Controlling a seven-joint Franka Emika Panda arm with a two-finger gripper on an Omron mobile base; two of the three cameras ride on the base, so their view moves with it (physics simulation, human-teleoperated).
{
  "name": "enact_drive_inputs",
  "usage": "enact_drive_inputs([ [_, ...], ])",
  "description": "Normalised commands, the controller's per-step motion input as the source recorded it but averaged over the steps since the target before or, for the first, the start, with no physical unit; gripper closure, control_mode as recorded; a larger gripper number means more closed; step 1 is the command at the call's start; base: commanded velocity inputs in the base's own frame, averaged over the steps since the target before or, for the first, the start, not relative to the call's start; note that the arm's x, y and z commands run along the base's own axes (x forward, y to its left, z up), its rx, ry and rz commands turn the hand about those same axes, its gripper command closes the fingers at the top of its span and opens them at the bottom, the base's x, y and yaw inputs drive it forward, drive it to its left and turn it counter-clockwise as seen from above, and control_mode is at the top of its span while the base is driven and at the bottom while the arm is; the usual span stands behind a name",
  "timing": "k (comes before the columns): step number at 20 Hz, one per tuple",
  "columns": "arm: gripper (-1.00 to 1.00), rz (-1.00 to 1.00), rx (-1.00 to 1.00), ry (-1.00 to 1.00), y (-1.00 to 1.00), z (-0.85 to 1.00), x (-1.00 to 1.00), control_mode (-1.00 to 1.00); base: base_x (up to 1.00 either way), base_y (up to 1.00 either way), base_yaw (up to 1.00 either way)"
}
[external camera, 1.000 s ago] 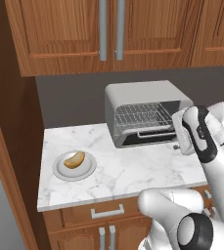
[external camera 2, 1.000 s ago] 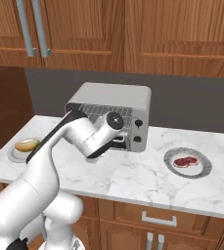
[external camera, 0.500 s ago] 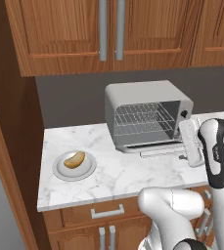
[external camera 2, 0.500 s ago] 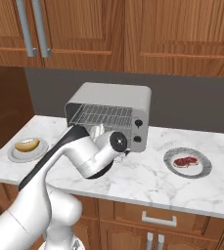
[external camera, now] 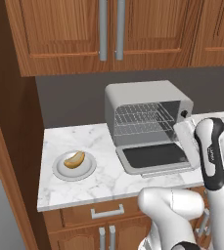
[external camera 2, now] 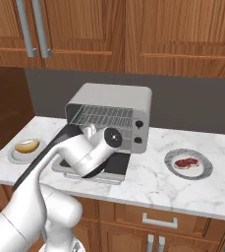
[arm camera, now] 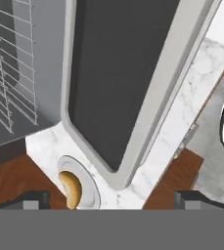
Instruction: Open the toaster oven door. Place the hotdog bun on the top rack in the toaster oven and place the steak on the bottom rack.
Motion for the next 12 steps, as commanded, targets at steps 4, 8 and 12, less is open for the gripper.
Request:
enact_drive_inputs([
  [4, -1.00, 0.33, -0.16, 0.00, 0.01, -0.04, 0.22, -1.00, 0.00, 0.00, 0.00],
  [8, -1.00, 0.45, -0.15, 0.00, 0.00, -0.20, 0.25, -1.00, 0.00, 0.00, 0.00],
  [12, -1.00, 0.37, -0.19, 0.00, 0.06, -0.24, 0.28, -1.00, 0.00, 0.00, 0.00],
])
